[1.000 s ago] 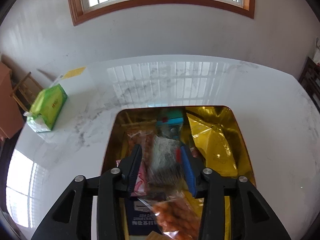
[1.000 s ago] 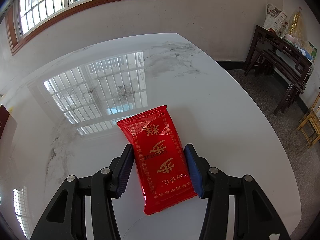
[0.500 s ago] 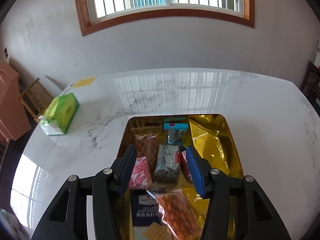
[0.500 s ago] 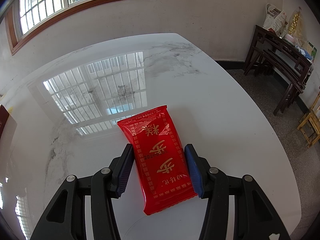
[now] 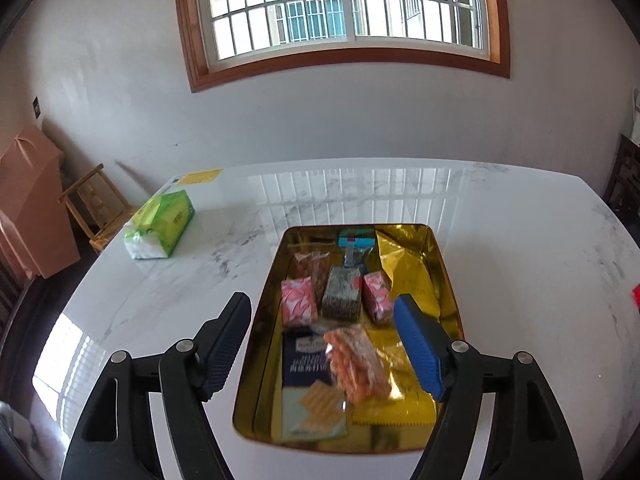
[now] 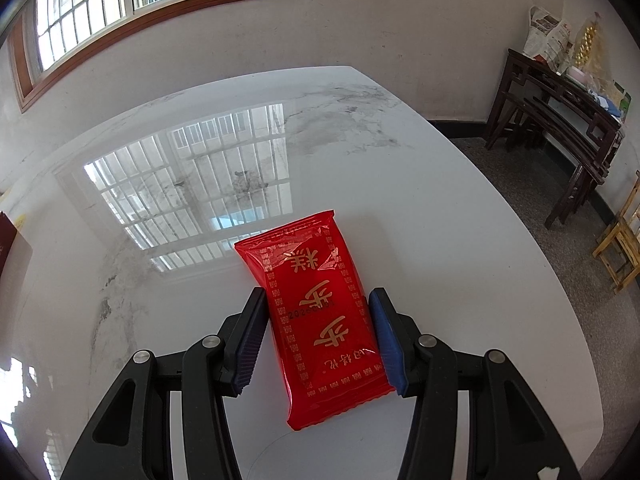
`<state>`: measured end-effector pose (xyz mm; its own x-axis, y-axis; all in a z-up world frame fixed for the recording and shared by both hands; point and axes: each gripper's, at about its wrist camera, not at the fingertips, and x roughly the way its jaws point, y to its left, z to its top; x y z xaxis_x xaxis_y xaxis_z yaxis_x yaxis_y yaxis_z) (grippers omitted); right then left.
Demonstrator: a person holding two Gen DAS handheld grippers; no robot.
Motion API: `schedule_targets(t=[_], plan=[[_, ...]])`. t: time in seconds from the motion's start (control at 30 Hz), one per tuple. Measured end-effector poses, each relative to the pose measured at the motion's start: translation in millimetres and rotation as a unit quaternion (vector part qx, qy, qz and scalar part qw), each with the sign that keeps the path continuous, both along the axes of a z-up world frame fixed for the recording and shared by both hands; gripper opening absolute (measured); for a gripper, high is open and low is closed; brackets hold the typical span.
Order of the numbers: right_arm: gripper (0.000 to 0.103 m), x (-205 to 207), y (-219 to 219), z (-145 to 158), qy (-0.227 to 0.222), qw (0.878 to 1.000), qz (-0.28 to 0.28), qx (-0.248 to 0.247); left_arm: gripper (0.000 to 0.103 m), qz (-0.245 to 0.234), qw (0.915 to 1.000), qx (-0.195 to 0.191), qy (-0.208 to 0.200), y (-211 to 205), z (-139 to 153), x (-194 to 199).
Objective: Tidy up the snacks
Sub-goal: 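Withdraw the left tool while the right tool carries the red packet toward the tin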
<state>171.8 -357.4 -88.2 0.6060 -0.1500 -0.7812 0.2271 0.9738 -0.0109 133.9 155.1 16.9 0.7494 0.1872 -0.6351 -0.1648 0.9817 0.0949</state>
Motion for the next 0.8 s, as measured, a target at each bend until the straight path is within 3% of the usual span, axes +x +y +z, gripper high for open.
schedule_targets(t=[0.37,0.57,0.8], plan=[[0.048,-6.1,11.5,-0.9,0.0,1.0,0.008,0.001,0.075,0.008,0.9999,-0.001,0.007,1.7,-8.9,-42.5],[0.048,-18.4,48.9,0.1,-0.002,0.999,0.047,0.008,0.075,0.018,0.9997,-0.006,0.016,9.8,-21.9,-64.3],[0.048,-21.6,107.3,4.4,0.002,0.992,0.109,0.064,0.075,0.038,0.9984,-0.014,0.039,31.6,-47.3,-89.5]])
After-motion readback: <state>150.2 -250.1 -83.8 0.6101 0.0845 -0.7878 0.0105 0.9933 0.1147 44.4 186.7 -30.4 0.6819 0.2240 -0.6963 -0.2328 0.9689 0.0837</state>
